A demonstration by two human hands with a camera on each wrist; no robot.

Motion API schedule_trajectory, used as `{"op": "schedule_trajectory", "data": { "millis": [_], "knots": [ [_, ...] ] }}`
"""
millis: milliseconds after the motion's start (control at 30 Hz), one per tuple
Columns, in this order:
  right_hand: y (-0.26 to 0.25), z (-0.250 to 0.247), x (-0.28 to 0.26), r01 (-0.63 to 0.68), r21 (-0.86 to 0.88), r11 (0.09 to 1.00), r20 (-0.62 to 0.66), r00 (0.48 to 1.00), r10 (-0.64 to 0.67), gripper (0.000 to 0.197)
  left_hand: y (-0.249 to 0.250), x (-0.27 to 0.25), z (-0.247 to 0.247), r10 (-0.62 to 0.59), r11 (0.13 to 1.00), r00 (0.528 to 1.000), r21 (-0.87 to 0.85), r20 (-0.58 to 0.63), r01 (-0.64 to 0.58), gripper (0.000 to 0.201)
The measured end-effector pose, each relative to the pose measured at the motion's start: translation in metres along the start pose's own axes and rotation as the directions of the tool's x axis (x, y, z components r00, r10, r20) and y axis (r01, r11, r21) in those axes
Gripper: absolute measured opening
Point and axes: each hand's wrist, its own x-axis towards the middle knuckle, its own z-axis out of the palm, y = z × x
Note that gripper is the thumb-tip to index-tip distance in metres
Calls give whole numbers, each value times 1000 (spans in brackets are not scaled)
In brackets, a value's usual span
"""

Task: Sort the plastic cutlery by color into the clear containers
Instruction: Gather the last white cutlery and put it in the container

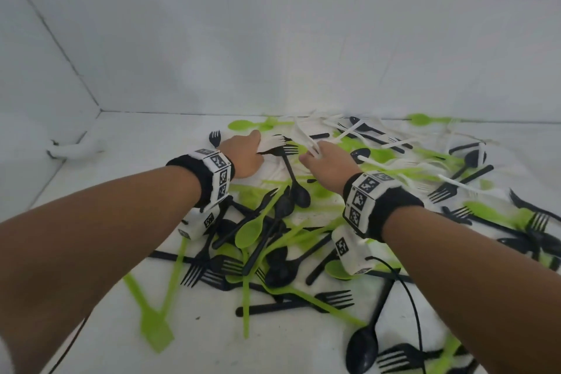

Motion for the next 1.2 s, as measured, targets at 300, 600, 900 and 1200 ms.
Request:
{"op": "schedule_trajectory", "data": {
  "millis": [300, 600, 900, 1200],
  "knots": [
    [-8, 4, 7, 86, -137, 987, 139, 988, -67, 41, 4, -27, -18, -128, 982, 988, -149, -87, 114, 36],
    [6, -2, 6, 84, -271, 959, 156, 987, -43, 29, 19, -31, -9, -100, 989, 993, -103, 60, 106, 35],
    [33, -15, 17, -37, -186, 982, 76, 996, 52, 31, 33, -12, -7, -206, 978, 978, -13, 34, 207, 54],
    [27, -16, 17, -25, -154, 988, 93, 995, 40, 45, 41, -14, -13, -427, 756, 890, -602, -159, 256, 23]
  ]
}}
